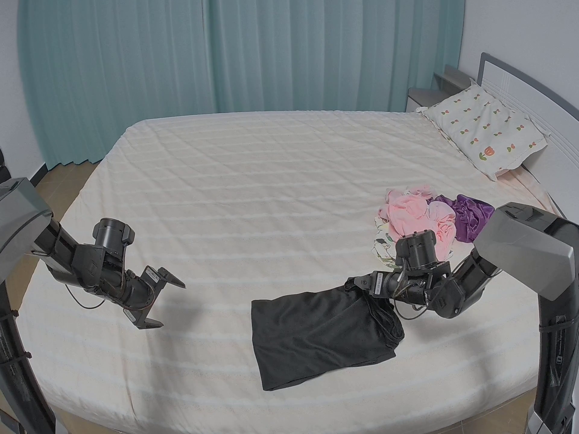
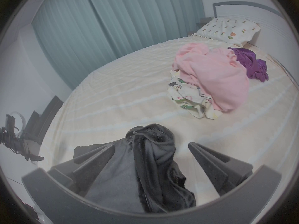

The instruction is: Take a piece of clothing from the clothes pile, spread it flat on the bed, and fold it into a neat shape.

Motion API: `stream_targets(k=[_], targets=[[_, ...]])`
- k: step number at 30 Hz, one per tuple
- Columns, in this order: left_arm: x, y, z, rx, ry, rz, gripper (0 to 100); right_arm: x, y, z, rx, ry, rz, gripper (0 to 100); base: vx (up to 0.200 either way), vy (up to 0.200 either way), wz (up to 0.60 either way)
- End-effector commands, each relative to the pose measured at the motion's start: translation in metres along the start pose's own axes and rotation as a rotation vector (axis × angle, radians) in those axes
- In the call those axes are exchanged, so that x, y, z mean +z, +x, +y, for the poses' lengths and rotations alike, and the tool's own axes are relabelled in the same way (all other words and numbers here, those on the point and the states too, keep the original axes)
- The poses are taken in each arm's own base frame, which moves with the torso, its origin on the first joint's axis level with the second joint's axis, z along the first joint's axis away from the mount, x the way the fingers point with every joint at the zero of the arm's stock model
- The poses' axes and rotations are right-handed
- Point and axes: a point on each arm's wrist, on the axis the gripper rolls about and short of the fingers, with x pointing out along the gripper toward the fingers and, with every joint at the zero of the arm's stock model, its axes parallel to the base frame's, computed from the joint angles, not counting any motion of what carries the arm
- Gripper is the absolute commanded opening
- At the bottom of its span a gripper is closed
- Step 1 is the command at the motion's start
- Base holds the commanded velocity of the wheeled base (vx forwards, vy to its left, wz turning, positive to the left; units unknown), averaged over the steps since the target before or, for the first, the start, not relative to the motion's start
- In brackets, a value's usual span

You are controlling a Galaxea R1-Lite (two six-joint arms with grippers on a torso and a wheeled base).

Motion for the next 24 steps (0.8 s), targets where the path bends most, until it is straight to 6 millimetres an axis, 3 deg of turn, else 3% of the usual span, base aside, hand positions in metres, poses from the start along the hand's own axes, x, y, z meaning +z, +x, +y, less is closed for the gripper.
stream_targets(k=[1, 12, 17, 24], targets=[[-0.001, 0.002, 0.003, 0.004, -0.002, -0.003, 100, -0.018, 0.044, 0.008, -0.056, -0.131, 0.05, 100, 0.0, 0.0, 0.0], [-0.001, 0.003, 0.005, 0.008, -0.004, -0.001, 100, -0.006, 0.061, -0.003, -0.137, -0.135, 0.091, 100, 0.0, 0.0, 0.0], [-0.002, 0.003, 0.005, 0.008, -0.002, 0.0, 100, 0.01, 0.063, -0.024, -0.205, -0.069, 0.047, 100, 0.0, 0.0, 0.0], [-0.001, 0.003, 0.005, 0.007, -0.004, 0.0, 100, 0.015, 0.06, -0.053, -0.256, -0.012, 0.051, 100, 0.0, 0.0, 0.0]])
